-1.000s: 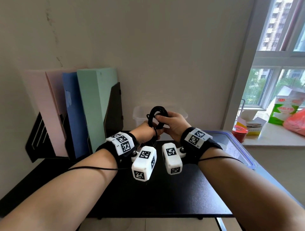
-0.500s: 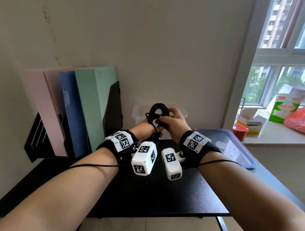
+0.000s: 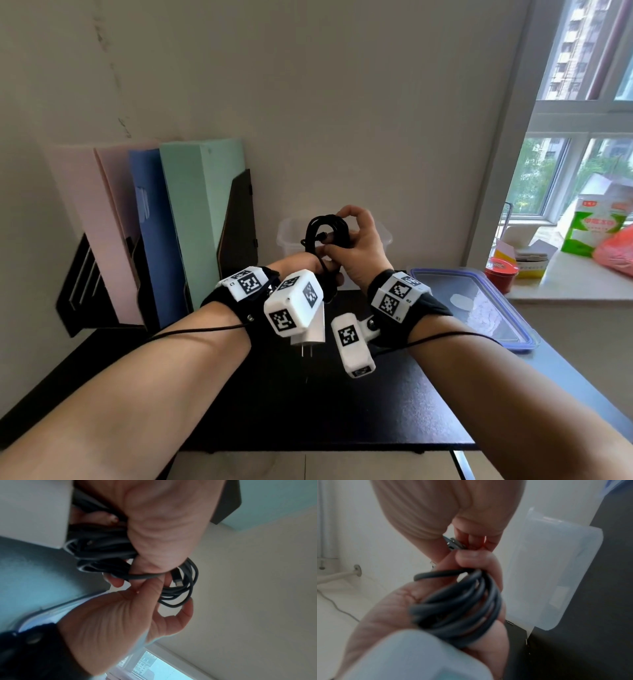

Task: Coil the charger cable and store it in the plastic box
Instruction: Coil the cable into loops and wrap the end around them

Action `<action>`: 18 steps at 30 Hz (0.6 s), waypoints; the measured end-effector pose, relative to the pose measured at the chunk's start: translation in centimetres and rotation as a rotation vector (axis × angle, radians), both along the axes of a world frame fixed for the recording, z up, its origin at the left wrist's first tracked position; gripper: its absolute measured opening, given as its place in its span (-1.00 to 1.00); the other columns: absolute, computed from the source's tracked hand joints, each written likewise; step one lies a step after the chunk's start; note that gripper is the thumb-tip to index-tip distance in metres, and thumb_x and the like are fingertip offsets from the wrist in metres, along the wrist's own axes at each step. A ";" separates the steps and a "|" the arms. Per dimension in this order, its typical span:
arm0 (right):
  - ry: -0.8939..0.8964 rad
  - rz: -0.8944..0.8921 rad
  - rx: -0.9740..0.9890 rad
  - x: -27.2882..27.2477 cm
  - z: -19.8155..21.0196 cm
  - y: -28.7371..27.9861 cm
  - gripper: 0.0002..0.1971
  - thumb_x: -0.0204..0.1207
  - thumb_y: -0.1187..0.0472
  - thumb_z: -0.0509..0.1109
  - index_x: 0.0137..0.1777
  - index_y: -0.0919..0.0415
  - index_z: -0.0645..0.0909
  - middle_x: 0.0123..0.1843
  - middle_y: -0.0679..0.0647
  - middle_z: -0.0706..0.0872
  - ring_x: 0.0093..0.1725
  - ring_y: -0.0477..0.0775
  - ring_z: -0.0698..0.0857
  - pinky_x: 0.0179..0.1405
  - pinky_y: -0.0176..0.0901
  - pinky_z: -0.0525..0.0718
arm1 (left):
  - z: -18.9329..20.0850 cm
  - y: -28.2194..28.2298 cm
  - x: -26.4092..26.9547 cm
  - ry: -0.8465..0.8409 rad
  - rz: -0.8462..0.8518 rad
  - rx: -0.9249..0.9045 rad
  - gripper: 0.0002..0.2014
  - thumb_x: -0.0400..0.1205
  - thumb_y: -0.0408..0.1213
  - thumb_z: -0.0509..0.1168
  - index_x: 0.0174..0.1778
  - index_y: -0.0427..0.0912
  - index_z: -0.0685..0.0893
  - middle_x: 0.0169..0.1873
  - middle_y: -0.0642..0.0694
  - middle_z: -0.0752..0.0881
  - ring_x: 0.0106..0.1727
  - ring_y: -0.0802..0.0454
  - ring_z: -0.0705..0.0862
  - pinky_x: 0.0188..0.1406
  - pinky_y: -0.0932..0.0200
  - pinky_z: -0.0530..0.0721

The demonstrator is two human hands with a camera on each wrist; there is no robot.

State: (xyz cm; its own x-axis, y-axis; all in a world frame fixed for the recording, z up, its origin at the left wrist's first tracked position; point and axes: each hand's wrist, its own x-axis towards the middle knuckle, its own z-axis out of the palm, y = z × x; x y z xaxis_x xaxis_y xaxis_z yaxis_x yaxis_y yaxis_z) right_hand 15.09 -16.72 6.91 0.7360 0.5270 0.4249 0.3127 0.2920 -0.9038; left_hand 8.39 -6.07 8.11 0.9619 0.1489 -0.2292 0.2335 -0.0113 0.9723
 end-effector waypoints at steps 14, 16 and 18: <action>-0.118 -0.157 -0.120 0.8 -0.6 0.5 -0.62 0.46 0.43 0.35 0.14 0.02 0.42 -0.17 0.03 0.67 -0.29 -0.04 0.73 -0.23 -0.11 0.76 | -0.7 -1.9 0.2 -0.143 0.106 -0.014 -0.72 0.63 -0.58 0.11 -0.19 -0.11 0.57 -0.43 -0.16 0.54 -0.72 0.17 0.60 -0.69 0.38 0.55; -0.149 -0.171 -0.162 0.9 -0.5 0.5 -0.62 0.45 0.41 0.33 0.12 -0.05 0.40 -0.12 0.06 0.67 -0.17 0.13 0.73 -0.10 0.02 0.77 | -0.7 -1.9 0.0 -0.111 0.088 -0.061 -0.77 0.62 -0.53 0.07 -0.22 -0.19 0.56 -0.42 -0.18 0.52 -0.68 0.14 0.60 -0.65 0.35 0.54; -0.125 -0.149 -0.176 1.0 -0.5 0.5 -0.63 0.46 0.42 0.31 0.14 -0.03 0.41 -0.13 0.08 0.65 -0.19 0.15 0.69 -0.11 0.01 0.74 | -0.9 -1.8 -0.1 -0.063 0.104 -0.133 -0.82 0.58 -0.47 0.04 -0.20 -0.23 0.53 -0.42 -0.17 0.53 -0.67 0.11 0.58 -0.66 0.38 0.51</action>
State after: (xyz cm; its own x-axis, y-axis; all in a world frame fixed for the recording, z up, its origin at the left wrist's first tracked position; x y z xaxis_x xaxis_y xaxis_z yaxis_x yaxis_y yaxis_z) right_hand 16.14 -16.24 6.41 0.7587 0.4903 0.4289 0.4530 0.0761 -0.8883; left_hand 8.25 -7.88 7.17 0.9561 0.2204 -0.1933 0.1653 0.1394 0.9763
